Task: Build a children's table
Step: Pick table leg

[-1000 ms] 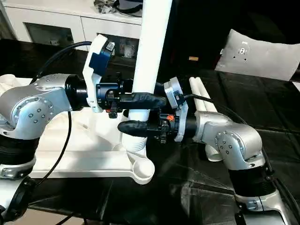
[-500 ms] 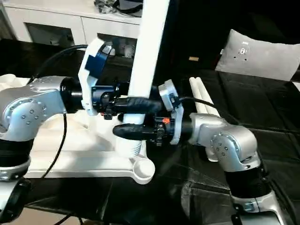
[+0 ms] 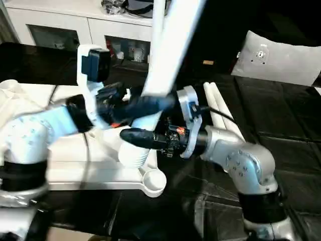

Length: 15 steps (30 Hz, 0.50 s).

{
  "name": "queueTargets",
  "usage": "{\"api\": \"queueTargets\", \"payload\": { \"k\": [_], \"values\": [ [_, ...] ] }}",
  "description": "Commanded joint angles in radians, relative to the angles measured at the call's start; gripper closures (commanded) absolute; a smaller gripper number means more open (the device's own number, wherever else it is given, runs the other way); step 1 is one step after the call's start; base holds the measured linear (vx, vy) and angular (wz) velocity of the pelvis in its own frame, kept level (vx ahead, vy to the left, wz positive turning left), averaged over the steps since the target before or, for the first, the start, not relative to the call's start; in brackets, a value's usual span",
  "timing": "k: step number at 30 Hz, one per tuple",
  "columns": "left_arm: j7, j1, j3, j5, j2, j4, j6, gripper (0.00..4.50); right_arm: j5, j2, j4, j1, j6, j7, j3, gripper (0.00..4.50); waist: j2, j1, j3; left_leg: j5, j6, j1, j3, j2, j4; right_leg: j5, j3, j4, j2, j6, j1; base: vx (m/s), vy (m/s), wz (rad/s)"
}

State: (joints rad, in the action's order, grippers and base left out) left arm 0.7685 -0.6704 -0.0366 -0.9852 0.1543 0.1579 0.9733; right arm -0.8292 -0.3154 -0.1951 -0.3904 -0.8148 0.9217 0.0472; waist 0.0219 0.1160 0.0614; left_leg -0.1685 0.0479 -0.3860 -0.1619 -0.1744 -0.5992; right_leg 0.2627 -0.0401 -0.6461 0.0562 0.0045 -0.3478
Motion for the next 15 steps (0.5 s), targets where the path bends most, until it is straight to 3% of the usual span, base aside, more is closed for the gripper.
{"api": "queueTargets", "payload": {
  "k": [1, 4, 7, 15],
  "values": [
    [0.023, -0.025, 0.106, 0.010, -0.038, 0.082, -0.013, 0.02, 0.058, 0.011, 0.043, 0.006, -0.007, -0.084, 0.034, 2.54, -0.016, -0.001, -0.068, -0.156, 0.050, 0.024, 0.017, -0.053, 0.073, -0.015, 0.043, 0.082, 0.082, -0.219, 0.034, 0.000, 0.000, 0.00],
    [0.011, -0.023, 0.144, 0.059, -0.015, 0.096, -0.019, 0.00, 0.093, 0.018, 0.048, 0.008, -0.001, -0.119, 0.044, 2.55, -0.019, -0.003, -0.067, -0.140, 0.054, 0.023, 0.016, -0.051, 0.072, -0.016, 0.044, 0.080, 0.081, -0.204, 0.033, 0.000, 0.000, 0.00],
    [0.002, -0.025, 0.176, 0.099, 0.025, 0.109, -0.019, 0.00, 0.137, 0.010, 0.059, 0.007, 0.014, -0.136, 0.061, 2.55, -0.015, -0.007, -0.068, -0.128, 0.053, 0.023, 0.016, -0.049, 0.071, -0.035, 0.044, 0.079, 0.078, -0.195, 0.032, 0.000, 0.000, 0.00],
    [0.043, -0.004, 0.222, 0.178, 0.089, 0.174, -0.054, 0.00, 0.181, 0.001, 0.065, 0.016, 0.043, -0.149, 0.080, 2.55, -0.016, -0.008, -0.066, -0.129, 0.047, 0.023, 0.013, -0.050, 0.071, -0.025, 0.044, 0.078, 0.078, -0.198, 0.029, 0.000, 0.000, 0.00]
  ]
}}
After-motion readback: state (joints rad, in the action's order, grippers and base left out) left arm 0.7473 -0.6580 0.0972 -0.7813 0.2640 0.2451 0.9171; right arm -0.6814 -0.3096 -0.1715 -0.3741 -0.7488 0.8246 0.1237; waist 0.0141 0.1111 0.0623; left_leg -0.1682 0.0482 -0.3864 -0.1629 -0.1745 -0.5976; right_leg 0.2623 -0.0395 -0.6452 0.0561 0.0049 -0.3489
